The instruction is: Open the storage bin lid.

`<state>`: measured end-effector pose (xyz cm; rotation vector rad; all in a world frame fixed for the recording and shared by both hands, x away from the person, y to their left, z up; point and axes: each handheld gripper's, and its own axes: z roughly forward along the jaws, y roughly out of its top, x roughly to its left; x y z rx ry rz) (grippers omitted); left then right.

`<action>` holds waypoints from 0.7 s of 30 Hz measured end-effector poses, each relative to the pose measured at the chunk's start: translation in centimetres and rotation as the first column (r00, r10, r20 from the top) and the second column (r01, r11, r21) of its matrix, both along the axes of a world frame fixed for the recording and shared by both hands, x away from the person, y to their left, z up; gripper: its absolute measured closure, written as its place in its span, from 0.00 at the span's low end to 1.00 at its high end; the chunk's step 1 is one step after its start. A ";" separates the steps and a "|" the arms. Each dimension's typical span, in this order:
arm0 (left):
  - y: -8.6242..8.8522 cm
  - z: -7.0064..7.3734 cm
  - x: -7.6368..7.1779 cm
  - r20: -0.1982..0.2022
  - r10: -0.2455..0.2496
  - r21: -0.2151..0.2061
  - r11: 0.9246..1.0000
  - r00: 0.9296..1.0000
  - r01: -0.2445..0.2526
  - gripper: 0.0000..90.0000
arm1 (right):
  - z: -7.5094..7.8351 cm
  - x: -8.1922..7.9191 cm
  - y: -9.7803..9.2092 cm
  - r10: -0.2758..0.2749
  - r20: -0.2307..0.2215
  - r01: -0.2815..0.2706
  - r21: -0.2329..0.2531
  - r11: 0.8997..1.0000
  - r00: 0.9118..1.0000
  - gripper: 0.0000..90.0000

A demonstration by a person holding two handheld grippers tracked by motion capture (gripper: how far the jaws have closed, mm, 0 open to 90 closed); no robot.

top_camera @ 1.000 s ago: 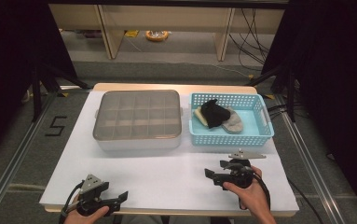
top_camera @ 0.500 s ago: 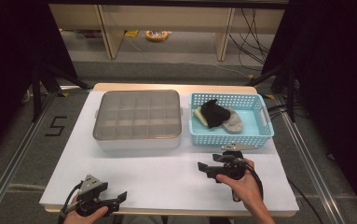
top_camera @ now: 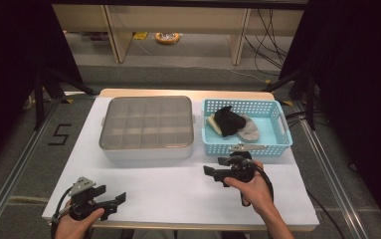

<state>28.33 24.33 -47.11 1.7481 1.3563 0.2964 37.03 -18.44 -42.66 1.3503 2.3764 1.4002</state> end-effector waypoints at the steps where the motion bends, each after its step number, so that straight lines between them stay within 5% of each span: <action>1: 0.3 0.2 0.4 -0.005 0.002 -0.014 1.000 1.000 -0.002 0.18 | 0.3 0.1 0.2 -0.012 -0.028 0.013 0.017 1.000 1.000 0.34; 3: 1.0 0.9 1.2 -0.001 0.017 -0.002 1.000 1.000 -0.017 0.19 | 0.7 1.0 0.2 0.006 0.004 -0.006 0.018 1.000 1.000 0.36; 4: 1.4 1.2 1.8 -0.014 0.021 -0.019 1.000 1.000 -0.021 0.19 | 1.0 1.2 0.5 -0.008 -0.021 0.008 0.037 0.999 1.000 0.36; 5: 2.0 1.6 2.3 -0.018 0.037 -0.040 0.998 0.999 -0.038 0.19 | 1.2 1.7 0.4 0.002 0.001 -0.002 0.033 0.999 1.000 0.37; 9: 3.9 3.5 4.4 -0.046 0.029 -0.076 0.997 0.999 -0.033 0.19 | 2.2 3.1 1.0 -0.010 -0.048 0.012 0.061 0.998 0.999 0.40; 10: 4.3 3.7 5.1 -0.041 0.037 -0.086 0.995 0.998 -0.040 0.19 | 2.3 3.7 0.9 0.009 -0.025 -0.007 0.066 0.998 1.000 0.41; 18: 6.1 5.7 10.9 -0.090 0.057 -0.088 0.994 0.994 -0.065 0.20 | 4.0 7.9 1.8 -0.029 -0.056 0.034 0.096 0.995 0.998 0.47; 20: 6.4 5.9 12.3 -0.109 0.061 -0.112 0.991 0.992 -0.074 0.22 | 4.4 9.0 2.3 -0.058 -0.105 0.070 0.106 0.992 0.993 0.49; 21: 6.5 6.0 13.0 -0.121 0.069 -0.131 0.988 0.990 -0.085 0.23 | 4.4 9.7 2.3 -0.048 -0.087 0.057 0.105 0.993 0.995 0.49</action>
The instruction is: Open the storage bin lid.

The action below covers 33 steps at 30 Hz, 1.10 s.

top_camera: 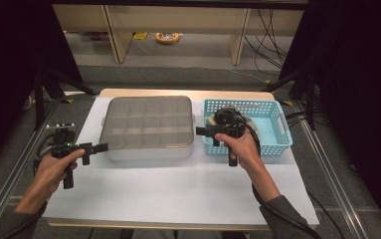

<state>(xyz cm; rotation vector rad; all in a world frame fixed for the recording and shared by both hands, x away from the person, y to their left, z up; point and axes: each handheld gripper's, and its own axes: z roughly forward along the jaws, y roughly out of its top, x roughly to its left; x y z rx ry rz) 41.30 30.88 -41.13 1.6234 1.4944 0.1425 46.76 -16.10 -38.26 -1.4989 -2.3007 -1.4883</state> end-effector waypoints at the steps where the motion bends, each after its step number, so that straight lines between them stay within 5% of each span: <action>1: 0.1 0.1 0.6 -0.011 0.008 0.008 1.000 1.000 -0.008 0.24 | 0.0 0.6 0.3 -0.004 -0.008 0.004 -0.002 1.000 1.000 0.49; 3: 0.2 0.1 1.8 -0.023 0.017 0.050 0.999 1.000 -0.016 0.27 | 0.1 1.5 1.0 -0.006 -0.025 0.005 -0.017 1.000 1.000 0.50; 10: 0.7 0.0 4.9 -0.060 0.059 0.026 0.998 0.996 -0.058 0.28 | 0.1 4.4 3.0 -0.035 -0.065 0.030 -0.073 0.997 0.997 0.49; 16: 0.8 -0.3 6.6 -0.078 0.086 0.048 0.995 0.993 -0.083 0.27 | -0.6 6.0 4.0 -0.066 -0.086 0.056 -0.112 0.992 0.994 0.46; 33: -0.4 -1.0 9.7 -0.113 0.115 0.019 0.993 0.987 -0.114 0.33 | -1.6 8.0 5.5 -0.105 -0.090 0.087 -0.185 0.979 0.990 0.43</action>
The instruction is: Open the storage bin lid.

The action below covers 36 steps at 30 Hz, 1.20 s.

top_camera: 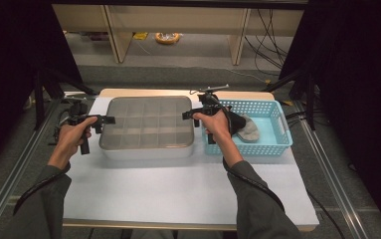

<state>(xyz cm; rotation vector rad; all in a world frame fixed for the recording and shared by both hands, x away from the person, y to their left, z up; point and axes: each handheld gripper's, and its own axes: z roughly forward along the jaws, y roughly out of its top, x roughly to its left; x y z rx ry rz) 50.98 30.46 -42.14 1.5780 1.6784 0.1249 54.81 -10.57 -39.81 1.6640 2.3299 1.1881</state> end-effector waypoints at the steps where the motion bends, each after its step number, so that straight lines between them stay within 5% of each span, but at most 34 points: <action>1: -0.1 0.0 0.1 -0.004 0.001 0.005 1.000 1.000 -0.001 0.34 | 0.0 -0.1 0.1 -0.016 -0.022 0.016 0.011 1.000 1.000 0.44; 5: 0.0 -0.3 0.5 -0.009 0.011 0.002 1.000 1.000 -0.011 0.38 | -0.2 0.0 0.4 -0.034 -0.054 0.034 -0.003 0.999 0.998 0.44; 7: 0.3 -0.6 0.7 -0.006 0.023 -0.024 0.999 1.000 -0.023 0.39 | -0.6 0.4 0.2 -0.027 -0.019 0.027 -0.015 1.000 0.999 0.44; 9: 0.3 -0.9 0.9 -0.014 0.035 -0.048 0.998 0.999 -0.036 0.41 | -0.5 0.3 0.5 -0.051 -0.089 0.052 0.011 0.999 0.995 0.44; 11: 0.2 -1.1 1.0 -0.016 0.027 -0.070 0.997 1.000 -0.028 0.43 | -0.7 0.4 0.5 -0.062 -0.095 0.064 0.024 0.998 0.994 0.43; 20: -0.1 -1.0 0.9 -0.014 0.066 -0.026 0.997 0.998 -0.066 0.50 | -1.3 0.7 0.3 -0.108 -0.158 0.122 0.086 0.989 0.982 0.52; 24: -0.3 -0.6 0.6 -0.010 0.077 -0.017 0.997 0.997 -0.077 0.51 | -1.4 0.5 -0.1 -0.085 -0.065 0.088 0.054 0.995 0.994 0.60; 26: -0.4 -0.2 0.4 0.004 0.083 -0.013 0.996 0.997 -0.083 0.51 | -1.0 0.2 -0.4 -0.100 -0.094 0.108 0.089 0.990 0.991 0.64; 28: -0.4 0.5 0.2 0.018 0.077 0.000 0.997 0.997 -0.077 0.51 | -0.6 0.0 -0.8 -0.091 -0.077 0.098 0.104 0.990 0.993 0.68; 30: -0.4 1.0 0.0 0.026 0.074 0.006 0.997 0.997 -0.074 0.51 | -0.5 0.0 -1.2 -0.067 0.000 0.066 0.116 0.991 0.998 0.71; 32: -0.3 1.5 -0.3 0.036 0.077 0.003 0.997 0.996 -0.077 0.53 | 0.1 -0.4 -1.1 -0.091 -0.033 0.095 0.131 0.987 0.995 0.72; 36: -0.1 2.8 -1.1 0.064 0.078 -0.004 0.997 0.995 -0.078 0.56 | 0.8 -0.9 -1.5 -0.088 0.005 0.086 0.160 0.983 0.996 0.76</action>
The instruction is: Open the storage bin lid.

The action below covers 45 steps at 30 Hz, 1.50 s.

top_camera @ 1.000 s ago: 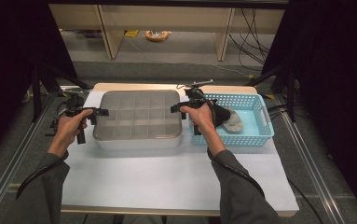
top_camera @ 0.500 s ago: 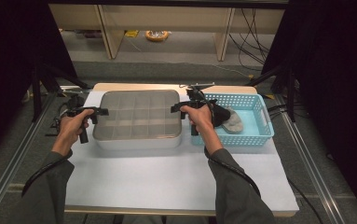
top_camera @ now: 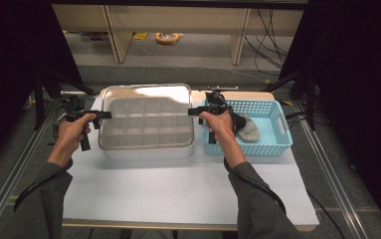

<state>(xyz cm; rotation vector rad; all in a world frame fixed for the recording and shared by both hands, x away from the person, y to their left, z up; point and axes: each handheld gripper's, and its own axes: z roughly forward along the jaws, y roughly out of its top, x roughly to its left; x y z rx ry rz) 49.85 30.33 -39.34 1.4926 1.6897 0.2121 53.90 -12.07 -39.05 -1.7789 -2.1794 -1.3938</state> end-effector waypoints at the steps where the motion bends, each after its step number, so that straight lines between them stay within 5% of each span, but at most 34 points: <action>1: 0.0 0.4 -0.3 0.006 0.001 -0.003 1.000 1.000 -0.001 0.57 | 0.1 -0.2 -0.1 -0.002 0.005 0.002 0.006 1.000 1.000 0.77; 2: 0.1 0.8 -0.6 0.008 -0.006 0.001 1.000 1.000 0.006 0.58 | 0.4 -0.5 0.0 -0.023 -0.033 0.024 0.039 0.999 0.999 0.79; 4: 0.1 1.6 -1.1 0.019 -0.016 0.005 1.000 1.000 0.016 0.59 | 0.5 -0.7 -0.4 -0.007 0.015 0.006 0.028 1.000 1.000 0.81; 5: 0.1 2.0 -1.3 0.026 -0.021 0.011 1.000 0.999 0.021 0.60 | 0.8 -1.0 -0.2 -0.032 -0.023 0.034 0.053 0.998 0.999 0.81; 7: 0.1 2.5 -1.8 0.035 -0.026 0.018 1.000 0.999 0.026 0.61 | 0.8 -1.0 -0.5 -0.012 0.030 0.011 0.027 1.000 0.999 0.81; 20: 0.6 4.3 -5.8 0.054 -0.095 0.031 0.995 0.994 0.094 0.63 | 3.0 -4.4 -0.7 0.032 0.066 -0.034 0.029 0.999 0.997 0.82; 37: -0.6 3.0 -12.6 0.052 -0.138 0.068 0.989 0.989 0.134 0.63 | 1.8 -10.9 -2.5 0.107 0.070 -0.108 0.018 0.994 0.992 0.84; 45: -1.3 0.8 -14.9 0.019 -0.167 0.075 0.983 0.986 0.165 0.63 | -0.2 -13.9 -3.6 0.130 0.046 -0.130 0.001 0.992 0.990 0.84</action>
